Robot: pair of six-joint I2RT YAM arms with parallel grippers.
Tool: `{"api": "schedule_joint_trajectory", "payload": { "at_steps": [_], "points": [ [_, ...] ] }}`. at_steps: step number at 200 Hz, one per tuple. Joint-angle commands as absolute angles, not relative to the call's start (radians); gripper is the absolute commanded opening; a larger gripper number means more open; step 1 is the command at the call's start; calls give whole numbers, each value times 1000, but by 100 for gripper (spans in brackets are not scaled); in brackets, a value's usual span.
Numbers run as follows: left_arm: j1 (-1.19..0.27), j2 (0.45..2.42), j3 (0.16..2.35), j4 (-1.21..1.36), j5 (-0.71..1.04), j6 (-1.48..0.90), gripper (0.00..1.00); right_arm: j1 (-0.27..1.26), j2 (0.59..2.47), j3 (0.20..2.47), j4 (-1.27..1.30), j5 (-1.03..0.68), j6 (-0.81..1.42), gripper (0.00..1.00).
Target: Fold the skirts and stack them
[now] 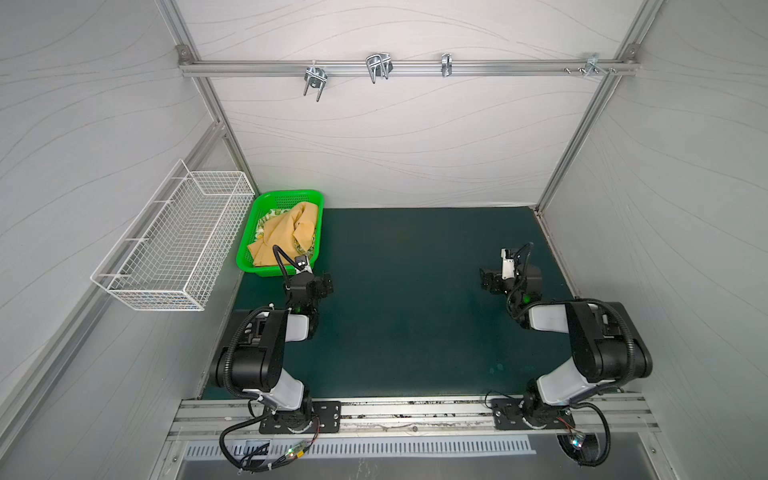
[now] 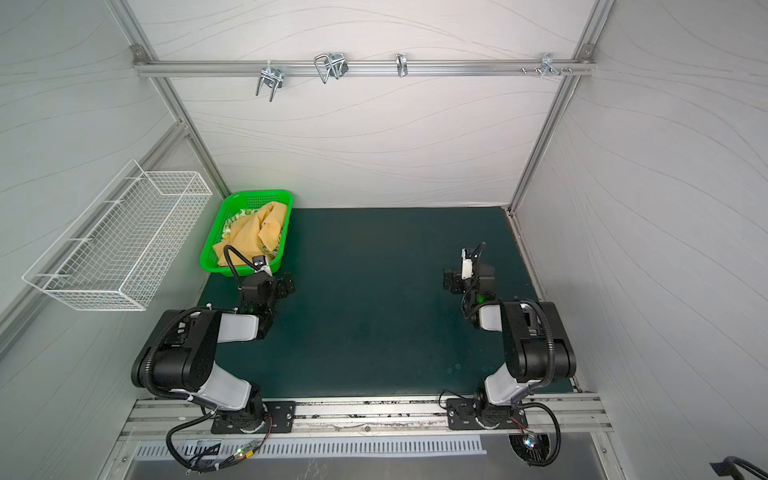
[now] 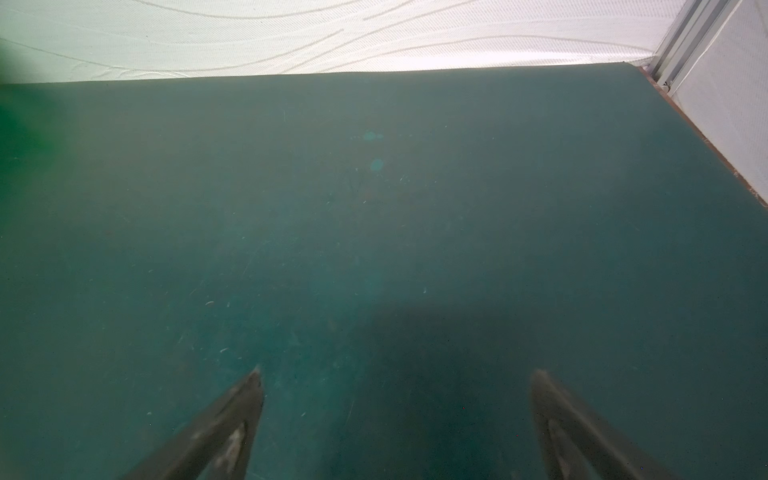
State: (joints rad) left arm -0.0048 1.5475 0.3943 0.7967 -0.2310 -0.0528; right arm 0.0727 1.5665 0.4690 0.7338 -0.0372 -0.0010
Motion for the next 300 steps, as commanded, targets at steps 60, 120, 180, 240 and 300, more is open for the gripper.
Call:
{"api": "schedule_joint_trajectory", "payload": {
  "at_steps": [60, 120, 180, 240, 300],
  "points": [
    [-9, 1555, 420, 848, -233, -41, 99, 76, 1572, 461, 763, -34, -14, 99],
    [-3, 1555, 424, 841, -224, -42, 99, 73, 1573, 461, 761, -40, -13, 99],
    [-3, 1555, 423, 842, -224, -41, 99, 73, 1573, 462, 760, -41, -15, 99],
    [-42, 1501, 371, 903, -318, -29, 99, 180, 1449, 462, 680, 255, -26, 99],
    [-97, 1279, 492, 418, -426, -90, 99, 258, 1198, 574, 367, 297, 45, 99]
  ]
}}
